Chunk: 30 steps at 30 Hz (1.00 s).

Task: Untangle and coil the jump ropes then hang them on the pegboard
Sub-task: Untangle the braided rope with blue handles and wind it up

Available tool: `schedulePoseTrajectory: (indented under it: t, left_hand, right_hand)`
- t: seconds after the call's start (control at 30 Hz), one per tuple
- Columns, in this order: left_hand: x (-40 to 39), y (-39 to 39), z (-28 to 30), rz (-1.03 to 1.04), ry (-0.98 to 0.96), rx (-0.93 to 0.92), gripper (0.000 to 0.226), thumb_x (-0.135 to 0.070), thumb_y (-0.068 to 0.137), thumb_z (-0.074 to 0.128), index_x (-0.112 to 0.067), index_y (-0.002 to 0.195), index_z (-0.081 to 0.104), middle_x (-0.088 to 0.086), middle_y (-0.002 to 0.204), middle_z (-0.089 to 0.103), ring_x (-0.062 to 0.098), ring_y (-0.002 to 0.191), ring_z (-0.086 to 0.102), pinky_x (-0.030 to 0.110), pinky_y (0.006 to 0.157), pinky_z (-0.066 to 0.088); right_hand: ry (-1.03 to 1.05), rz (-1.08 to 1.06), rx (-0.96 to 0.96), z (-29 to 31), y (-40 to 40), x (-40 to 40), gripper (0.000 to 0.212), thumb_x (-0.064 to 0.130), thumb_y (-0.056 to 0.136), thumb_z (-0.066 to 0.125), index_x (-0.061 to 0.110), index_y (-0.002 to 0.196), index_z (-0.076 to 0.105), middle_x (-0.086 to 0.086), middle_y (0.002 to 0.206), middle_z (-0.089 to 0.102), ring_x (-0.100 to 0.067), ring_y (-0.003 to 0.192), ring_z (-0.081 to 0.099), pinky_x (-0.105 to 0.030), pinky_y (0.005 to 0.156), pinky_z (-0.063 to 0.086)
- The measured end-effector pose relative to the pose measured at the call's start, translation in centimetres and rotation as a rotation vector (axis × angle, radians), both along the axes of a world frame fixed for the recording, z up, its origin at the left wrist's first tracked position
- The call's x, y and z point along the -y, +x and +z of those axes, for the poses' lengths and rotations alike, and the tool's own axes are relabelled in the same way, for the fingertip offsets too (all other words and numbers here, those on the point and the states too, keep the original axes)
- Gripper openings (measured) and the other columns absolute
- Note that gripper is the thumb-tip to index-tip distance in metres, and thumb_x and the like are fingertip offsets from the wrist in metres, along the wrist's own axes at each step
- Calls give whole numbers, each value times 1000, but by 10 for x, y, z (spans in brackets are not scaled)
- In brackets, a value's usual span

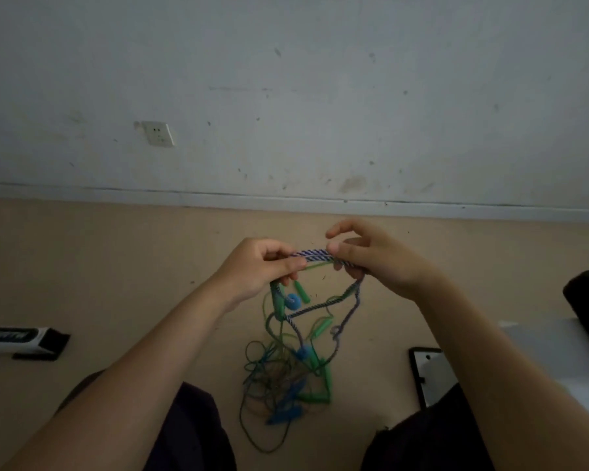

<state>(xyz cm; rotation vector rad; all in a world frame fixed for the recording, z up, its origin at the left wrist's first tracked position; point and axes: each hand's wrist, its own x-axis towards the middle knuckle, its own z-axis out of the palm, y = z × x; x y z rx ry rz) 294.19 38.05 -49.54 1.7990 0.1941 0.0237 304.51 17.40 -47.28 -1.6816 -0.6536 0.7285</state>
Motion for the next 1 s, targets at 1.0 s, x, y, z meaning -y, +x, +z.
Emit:
schedulePoseTrajectory:
  t: [1.0]
  left_hand:
    - [-9,-21,18,-214,110,-60,11,-18,96,65,-27,97,71,-13,86,77,0,86,71,11,76,50]
  right_hand:
    - [92,-156,165,10,-36,-11,32,25,101,49,10,73,53,-3,59,40,-16,55,39,-29,57,39]
